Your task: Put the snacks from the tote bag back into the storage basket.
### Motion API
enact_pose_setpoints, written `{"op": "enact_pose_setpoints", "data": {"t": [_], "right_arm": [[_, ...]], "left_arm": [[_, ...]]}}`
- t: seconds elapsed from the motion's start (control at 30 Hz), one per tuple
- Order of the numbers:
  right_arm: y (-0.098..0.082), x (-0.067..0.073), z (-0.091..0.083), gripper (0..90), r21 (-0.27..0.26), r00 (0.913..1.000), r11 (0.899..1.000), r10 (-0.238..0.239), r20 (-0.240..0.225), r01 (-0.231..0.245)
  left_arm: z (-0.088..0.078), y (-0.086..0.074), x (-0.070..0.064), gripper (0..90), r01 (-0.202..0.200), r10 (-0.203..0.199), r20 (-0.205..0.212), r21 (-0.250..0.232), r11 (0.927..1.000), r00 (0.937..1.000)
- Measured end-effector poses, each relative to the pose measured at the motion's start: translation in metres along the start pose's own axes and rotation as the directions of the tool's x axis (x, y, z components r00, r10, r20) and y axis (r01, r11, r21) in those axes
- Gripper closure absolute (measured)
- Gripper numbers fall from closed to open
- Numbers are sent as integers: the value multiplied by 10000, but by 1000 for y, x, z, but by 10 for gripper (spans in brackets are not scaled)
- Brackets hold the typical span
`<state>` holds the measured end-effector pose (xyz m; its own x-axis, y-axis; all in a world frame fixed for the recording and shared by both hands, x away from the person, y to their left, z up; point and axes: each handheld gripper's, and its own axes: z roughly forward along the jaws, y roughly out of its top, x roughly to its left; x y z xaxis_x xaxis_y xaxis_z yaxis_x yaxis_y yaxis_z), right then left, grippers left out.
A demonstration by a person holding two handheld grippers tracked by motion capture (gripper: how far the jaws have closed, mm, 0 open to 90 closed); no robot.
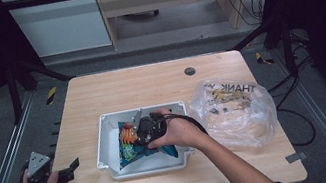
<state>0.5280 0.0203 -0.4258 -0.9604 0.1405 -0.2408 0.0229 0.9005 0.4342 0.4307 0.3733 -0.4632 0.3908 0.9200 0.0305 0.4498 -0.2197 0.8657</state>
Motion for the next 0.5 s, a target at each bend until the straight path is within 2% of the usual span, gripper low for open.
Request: {"op": "enact_pose_setpoints", "data": {"t": [0.33,0.5], "right_arm": [[-2,4,-3,210,-59,9998,9998,192,6,-192],[-2,5,-16,178,-458,9994,9986,291,174,-283]], "left_arm": [[0,0,0,53,-63,63,-11,5,10000,10000],[1,0,0,53,-31,31,8,-4,10000,10000]]}}
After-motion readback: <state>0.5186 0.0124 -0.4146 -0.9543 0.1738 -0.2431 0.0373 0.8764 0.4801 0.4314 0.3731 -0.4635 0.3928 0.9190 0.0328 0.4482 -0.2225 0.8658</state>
